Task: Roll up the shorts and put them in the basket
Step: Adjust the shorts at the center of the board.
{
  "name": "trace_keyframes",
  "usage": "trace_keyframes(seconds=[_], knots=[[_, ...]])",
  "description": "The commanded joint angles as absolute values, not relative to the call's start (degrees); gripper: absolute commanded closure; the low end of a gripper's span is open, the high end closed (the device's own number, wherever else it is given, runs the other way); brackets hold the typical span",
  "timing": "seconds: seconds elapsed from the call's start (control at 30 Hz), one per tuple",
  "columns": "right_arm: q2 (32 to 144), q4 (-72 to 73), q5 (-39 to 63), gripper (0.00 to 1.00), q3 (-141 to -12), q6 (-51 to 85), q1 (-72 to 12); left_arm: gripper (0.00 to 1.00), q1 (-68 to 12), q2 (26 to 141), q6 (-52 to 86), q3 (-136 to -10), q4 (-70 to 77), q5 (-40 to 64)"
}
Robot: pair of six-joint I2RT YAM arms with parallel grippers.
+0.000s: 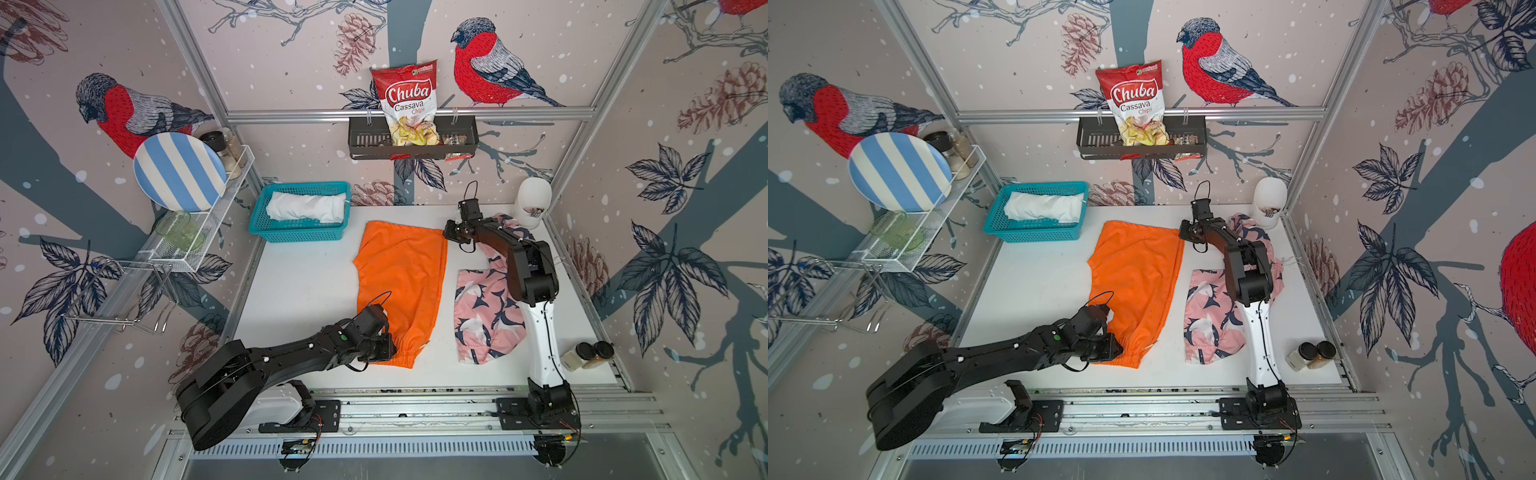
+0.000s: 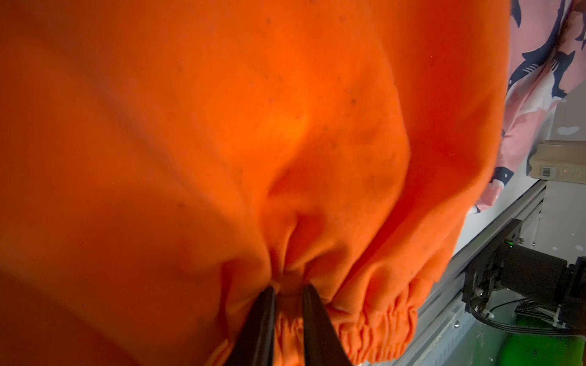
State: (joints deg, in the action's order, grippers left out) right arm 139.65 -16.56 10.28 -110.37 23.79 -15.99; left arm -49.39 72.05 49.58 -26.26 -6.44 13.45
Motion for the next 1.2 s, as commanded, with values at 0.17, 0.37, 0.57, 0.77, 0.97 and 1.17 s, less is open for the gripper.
trace_keyframes(seconds=[0.17, 0.37, 0.57, 0.77, 0.97, 1.17], knots=[[140.34, -17.40, 10.19, 0.87, -109.83, 22.49, -16.02, 0.78, -49.48, 72.98, 49.15, -25.86, -9.91, 13.54], [140.90, -15.98, 10.09, 1.00, -110.74, 23.66, -15.62, 0.78, -49.48, 73.16, 49.15, -26.03, -9.93, 13.78], [143.67, -13.83, 6.24, 1.00, -116.30, 26.01, -13.79, 0.79, -49.49, 72.08, 48.95, -26.28, -10.72, 14.15], [148.70, -17.78, 10.06, 1.00, -125.38, 26.03, -12.83, 0.76, -49.47, 74.89, 48.17, -29.38, -8.76, 14.11], [139.22, -21.80, 9.59, 0.73, -121.53, 22.49, -13.17, 0.74, -49.48, 79.21, 45.44, -38.11, -11.97, 9.99], [117.61, -18.82, 7.74, 0.54, -100.65, 17.57, -15.08, 0.73, -48.76, 76.99, 43.04, -43.82, -17.63, 6.63]])
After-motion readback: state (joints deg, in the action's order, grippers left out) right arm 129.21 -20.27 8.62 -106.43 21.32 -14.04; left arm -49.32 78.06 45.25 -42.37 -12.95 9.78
